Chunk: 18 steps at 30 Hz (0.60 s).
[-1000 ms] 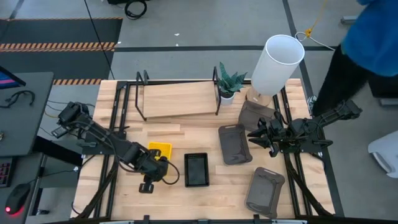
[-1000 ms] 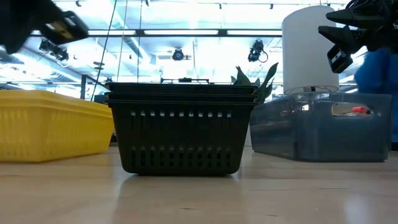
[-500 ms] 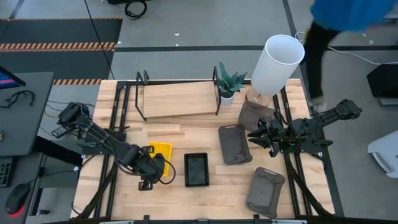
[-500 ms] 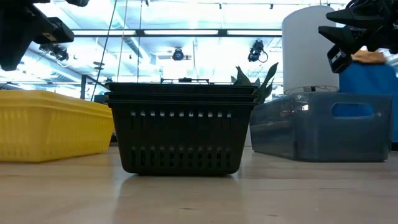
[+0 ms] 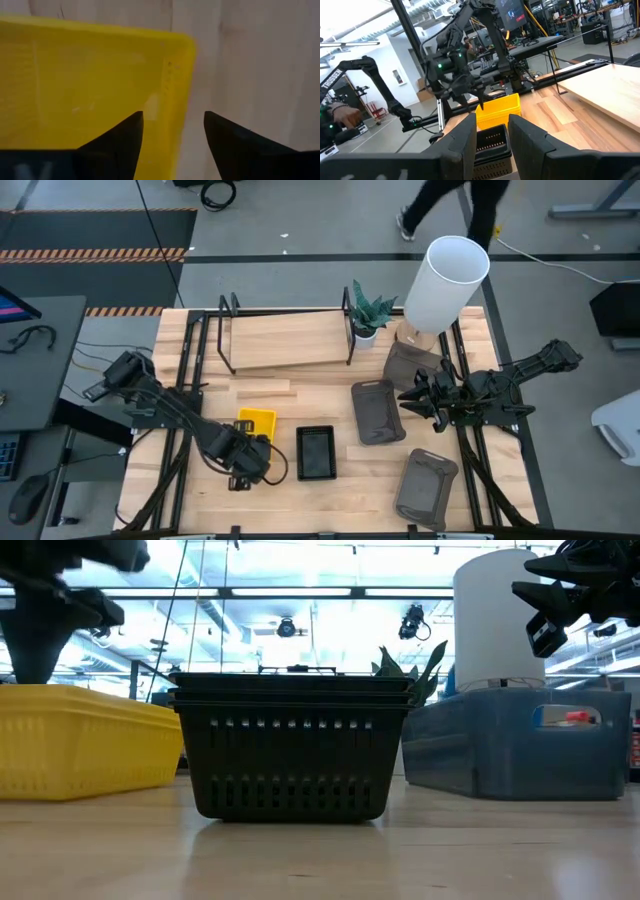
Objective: Stack baskets on shelf by color
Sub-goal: Put the yellow bins on the shelf
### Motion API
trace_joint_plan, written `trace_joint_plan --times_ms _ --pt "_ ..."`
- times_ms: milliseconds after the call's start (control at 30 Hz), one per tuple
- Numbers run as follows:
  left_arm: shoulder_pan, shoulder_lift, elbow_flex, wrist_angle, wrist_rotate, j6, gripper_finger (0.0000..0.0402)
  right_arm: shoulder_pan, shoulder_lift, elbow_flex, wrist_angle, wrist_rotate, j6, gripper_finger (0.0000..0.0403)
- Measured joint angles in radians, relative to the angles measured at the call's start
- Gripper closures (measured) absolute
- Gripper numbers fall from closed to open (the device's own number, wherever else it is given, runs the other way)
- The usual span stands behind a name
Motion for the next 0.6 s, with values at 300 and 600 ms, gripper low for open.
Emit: trace_joint_plan --times_ms 300,600 --pt "0.004 0.108 0.0 0.007 -0.009 0.001 0.0209 0.0 0.0 0.0 0.0 0.0 0.0 0.0284" --pt "0.003 0.166 0.0 0.011 -0.011 0.001 0.0253 0.0 0.0 0.0 0.0 0.0 0.0 0.0284"
